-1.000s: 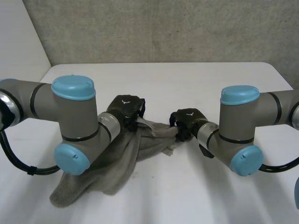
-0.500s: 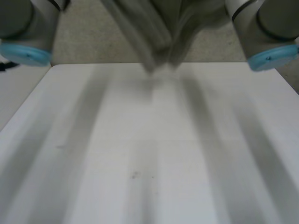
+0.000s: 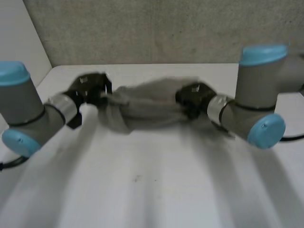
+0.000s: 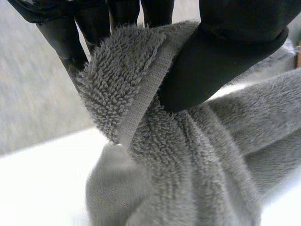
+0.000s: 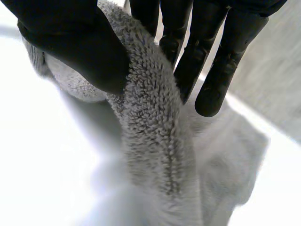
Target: Fold the towel.
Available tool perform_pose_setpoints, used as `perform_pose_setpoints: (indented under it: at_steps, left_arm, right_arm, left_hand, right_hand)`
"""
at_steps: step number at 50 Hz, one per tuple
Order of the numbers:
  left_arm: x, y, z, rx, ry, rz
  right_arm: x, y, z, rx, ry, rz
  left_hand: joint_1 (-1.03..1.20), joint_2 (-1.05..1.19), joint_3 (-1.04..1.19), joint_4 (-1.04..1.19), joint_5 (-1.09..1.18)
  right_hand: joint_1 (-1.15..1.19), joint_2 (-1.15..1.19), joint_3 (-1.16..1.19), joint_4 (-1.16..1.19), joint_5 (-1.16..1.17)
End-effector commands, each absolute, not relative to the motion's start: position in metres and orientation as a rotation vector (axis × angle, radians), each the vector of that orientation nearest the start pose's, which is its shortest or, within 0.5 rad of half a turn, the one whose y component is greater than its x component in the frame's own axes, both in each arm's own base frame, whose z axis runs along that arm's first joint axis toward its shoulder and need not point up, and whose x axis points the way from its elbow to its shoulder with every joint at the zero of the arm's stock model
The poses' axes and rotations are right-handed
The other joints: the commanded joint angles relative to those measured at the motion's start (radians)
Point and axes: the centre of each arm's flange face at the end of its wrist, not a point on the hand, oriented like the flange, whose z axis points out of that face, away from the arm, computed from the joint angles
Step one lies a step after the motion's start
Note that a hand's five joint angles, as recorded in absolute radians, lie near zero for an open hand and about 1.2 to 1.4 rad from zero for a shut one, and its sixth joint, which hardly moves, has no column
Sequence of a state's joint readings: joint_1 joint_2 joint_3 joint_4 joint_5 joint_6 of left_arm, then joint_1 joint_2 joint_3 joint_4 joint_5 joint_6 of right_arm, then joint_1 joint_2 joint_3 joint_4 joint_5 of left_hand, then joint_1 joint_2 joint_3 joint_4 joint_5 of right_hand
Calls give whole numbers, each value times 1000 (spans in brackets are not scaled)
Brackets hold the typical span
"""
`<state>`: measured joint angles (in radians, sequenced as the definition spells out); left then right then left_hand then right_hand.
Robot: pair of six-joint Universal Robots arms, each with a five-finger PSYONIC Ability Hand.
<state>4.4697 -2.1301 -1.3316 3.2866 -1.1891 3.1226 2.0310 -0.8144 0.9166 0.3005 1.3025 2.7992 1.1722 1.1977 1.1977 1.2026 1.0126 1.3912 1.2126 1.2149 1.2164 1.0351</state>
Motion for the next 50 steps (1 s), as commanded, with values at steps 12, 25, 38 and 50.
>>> perform_pose_setpoints:
  at_steps: [12, 25, 38, 50]
  left_arm:
    - [-236, -294, 191, 1190, 2496, -1982]
    - [-250, -291, 240, 1141, 2428, -2215]
    - [-260, -324, 241, 609, 2718, -2265]
    - [-275, -324, 193, 466, 2842, -1863]
  right_arm:
    - [311, -289, 171, -1104, 2177, -1474]
    - [302, -272, 171, -1099, 2157, -1508]
    - [300, -268, 165, -1103, 2171, -1489]
    - [295, -275, 168, -1075, 2175, -1539]
  left_hand:
    - [-668, -693, -693, -698, -683]
    - [-862, -887, -887, -892, -877]
    - [-774, -799, -799, -804, -789]
    - [-780, -805, -805, -810, -795]
  right_hand:
    - [5, 184, 181, 180, 187]
    - [5, 184, 181, 180, 187]
    - [5, 184, 181, 180, 187]
    - [5, 184, 181, 180, 187]
